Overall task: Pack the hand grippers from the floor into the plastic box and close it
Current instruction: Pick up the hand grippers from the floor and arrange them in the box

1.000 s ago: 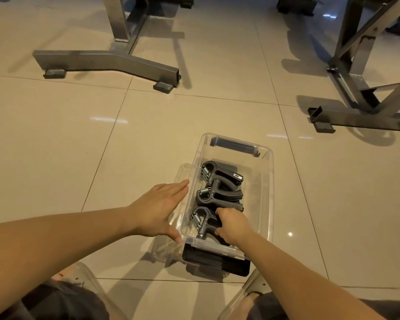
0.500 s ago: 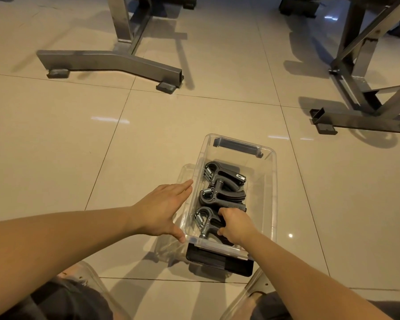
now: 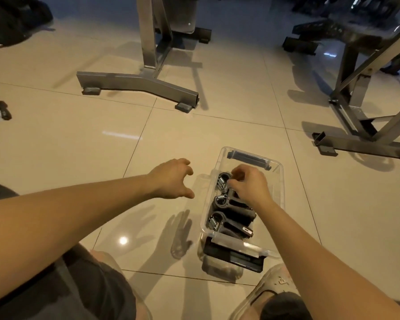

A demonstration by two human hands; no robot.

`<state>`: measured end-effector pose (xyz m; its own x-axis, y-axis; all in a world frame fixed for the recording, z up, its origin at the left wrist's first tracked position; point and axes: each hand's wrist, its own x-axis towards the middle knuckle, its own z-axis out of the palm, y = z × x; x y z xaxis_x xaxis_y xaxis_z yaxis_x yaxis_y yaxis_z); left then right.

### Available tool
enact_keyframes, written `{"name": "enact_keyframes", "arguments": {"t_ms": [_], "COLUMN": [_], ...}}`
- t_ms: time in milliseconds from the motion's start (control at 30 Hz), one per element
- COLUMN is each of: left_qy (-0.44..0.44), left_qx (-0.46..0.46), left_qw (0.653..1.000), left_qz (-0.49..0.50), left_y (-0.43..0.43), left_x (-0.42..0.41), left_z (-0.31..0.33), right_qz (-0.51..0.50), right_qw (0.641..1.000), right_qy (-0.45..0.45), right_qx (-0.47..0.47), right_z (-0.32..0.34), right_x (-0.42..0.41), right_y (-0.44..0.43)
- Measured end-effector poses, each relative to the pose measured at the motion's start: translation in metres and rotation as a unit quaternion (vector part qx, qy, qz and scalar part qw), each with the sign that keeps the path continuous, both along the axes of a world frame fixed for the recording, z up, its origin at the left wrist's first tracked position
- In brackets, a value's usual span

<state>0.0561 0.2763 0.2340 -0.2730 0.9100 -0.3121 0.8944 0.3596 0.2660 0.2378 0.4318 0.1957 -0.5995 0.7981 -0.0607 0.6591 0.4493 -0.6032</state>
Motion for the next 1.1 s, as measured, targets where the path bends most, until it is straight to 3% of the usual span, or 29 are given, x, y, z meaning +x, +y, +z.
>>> {"name": "enact_keyframes", "arguments": {"t_ms": [167, 500, 733, 1100], "left_qy": [-0.024, -0.018, 0.010, 0.037], "left_qx": [-0.026, 0.042, 0.092, 0.072], "left_qw": [0.998, 0.965, 0.912, 0.864], "left_qz": [0.061, 0.259, 0.401, 0.497], "left_y": [-0.056, -0.242, -0.367, -0.466], "left_x": [-0.034, -0.136, -0.201, -0.292], "left_z": [0.064, 0.150, 0.160, 0.129], "right_qz": [0.066, 0.293, 0.344, 0.396], "right_qw": [0.995, 0.952, 0.932, 0.918], "right_qy": [0.072, 0.085, 0.106, 0.032], "right_qx": [0.011, 0.002, -0.023, -0.019], "right_z": [0.061, 0.131, 0.141, 0.114], "right_x": [-0.052, -0.210, -0.291, -0.445], "right_y": [-0.053, -0.222, -0.304, -0.348]}}
